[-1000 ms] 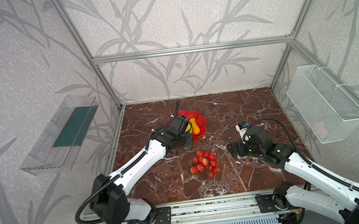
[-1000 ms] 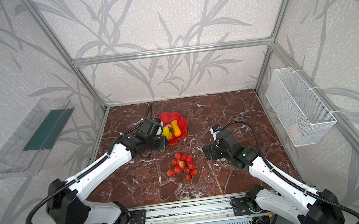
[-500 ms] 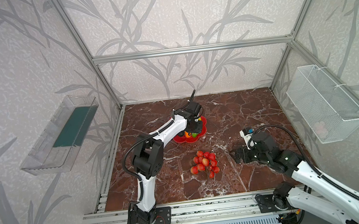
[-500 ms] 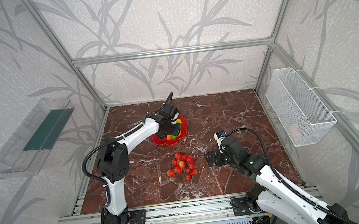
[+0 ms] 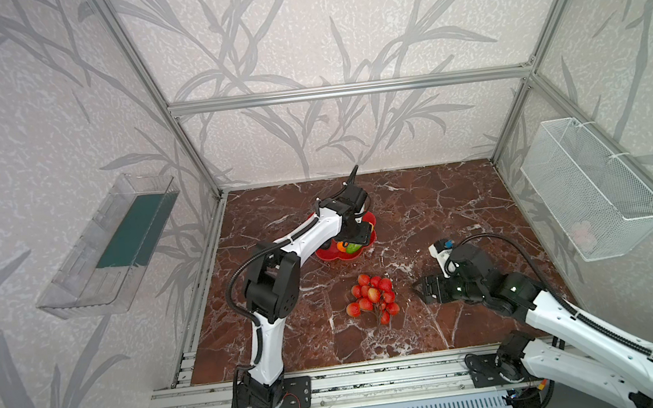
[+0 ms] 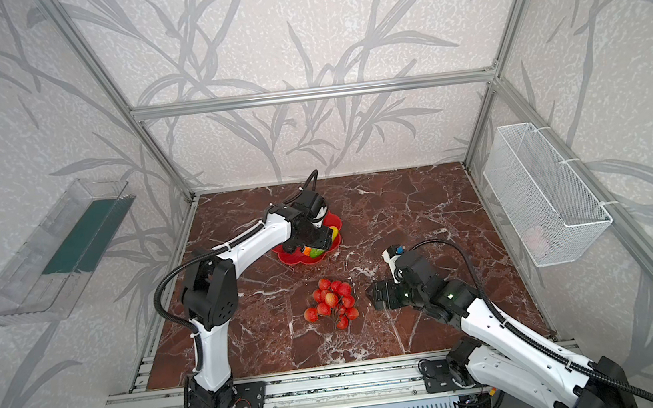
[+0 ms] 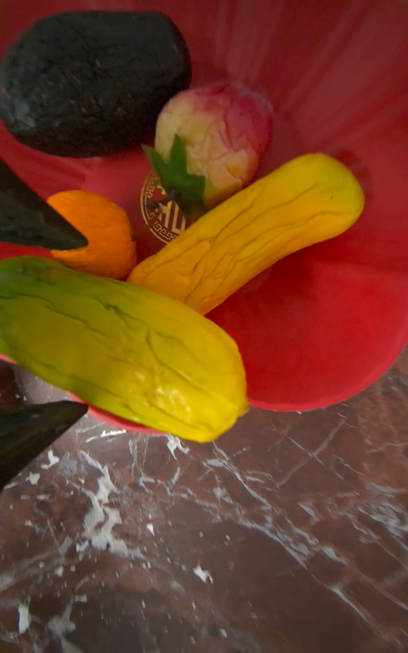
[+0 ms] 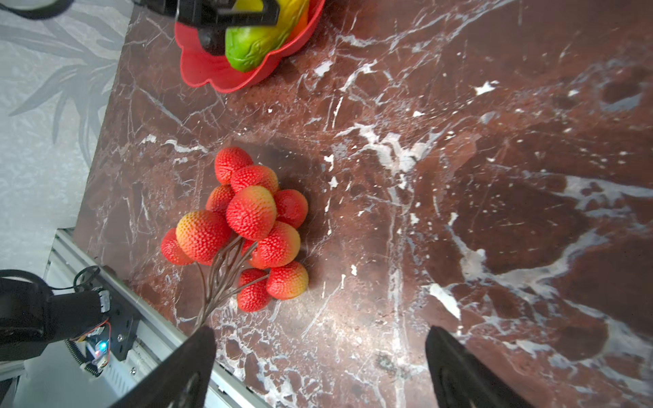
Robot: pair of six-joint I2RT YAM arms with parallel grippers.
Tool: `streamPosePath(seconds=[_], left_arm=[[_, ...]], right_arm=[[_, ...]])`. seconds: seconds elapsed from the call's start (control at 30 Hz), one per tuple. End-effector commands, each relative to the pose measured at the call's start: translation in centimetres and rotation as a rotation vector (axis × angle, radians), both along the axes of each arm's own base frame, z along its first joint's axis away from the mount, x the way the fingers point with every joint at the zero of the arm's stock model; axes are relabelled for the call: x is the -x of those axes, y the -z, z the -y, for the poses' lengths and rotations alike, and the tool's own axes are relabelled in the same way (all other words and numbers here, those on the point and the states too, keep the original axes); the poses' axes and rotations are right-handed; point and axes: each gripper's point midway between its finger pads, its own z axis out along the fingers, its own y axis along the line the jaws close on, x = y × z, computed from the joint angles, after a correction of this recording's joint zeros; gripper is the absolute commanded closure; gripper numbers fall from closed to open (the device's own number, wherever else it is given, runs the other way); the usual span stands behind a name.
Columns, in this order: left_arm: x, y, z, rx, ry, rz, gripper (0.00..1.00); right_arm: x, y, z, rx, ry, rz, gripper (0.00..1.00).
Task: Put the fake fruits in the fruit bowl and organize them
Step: 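Lay the papaya in the red bowl with the left gripper and release, then grasp the strawberry bunch stems with the right gripper while the left withdraws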
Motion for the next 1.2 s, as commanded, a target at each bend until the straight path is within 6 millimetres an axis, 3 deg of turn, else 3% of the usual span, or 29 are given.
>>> streamPosePath(seconds=[0.0,0.17,0.3,0.53,0.7,0.9,1.17], left_arm=[[-0.1,-7.8,-0.9,0.071,-0.019,0.179,0.2],[1.2,-14.7,-4.2,0.154,-0.13,0.426,0.16],[4.7,-17.2,-8.1,0.223,-0.224,0.572,0.11],[12.4,-15.7,-15.7,0.218,-0.364,0.64,0.06],[16.5,-14.0,-18.8,0.277,-0.442,0.651,0.04],[19.1,-13.3,-21.0,0.359,-0.529,0.69,0.02],[20.0,-13.0,-21.7,0.357,-0.539,0.678,0.02]], right_arm=[[1.0,0.0,-2.1,-0.049,-0.001,-0.036,0.09],[2.9,1.1,-5.2,-0.087,-0.019,-0.083,0.12],[4.2,1.8,-7.7,-0.125,-0.045,-0.137,0.15],[5.1,2.6,-10.9,-0.179,-0.063,-0.183,0.2],[5.5,3.5,-12.4,-0.199,-0.067,-0.218,0.24],[5.8,4.7,-13.9,-0.195,-0.068,-0.231,0.31],[5.3,6.1,-14.2,-0.181,-0.038,-0.236,0.6]])
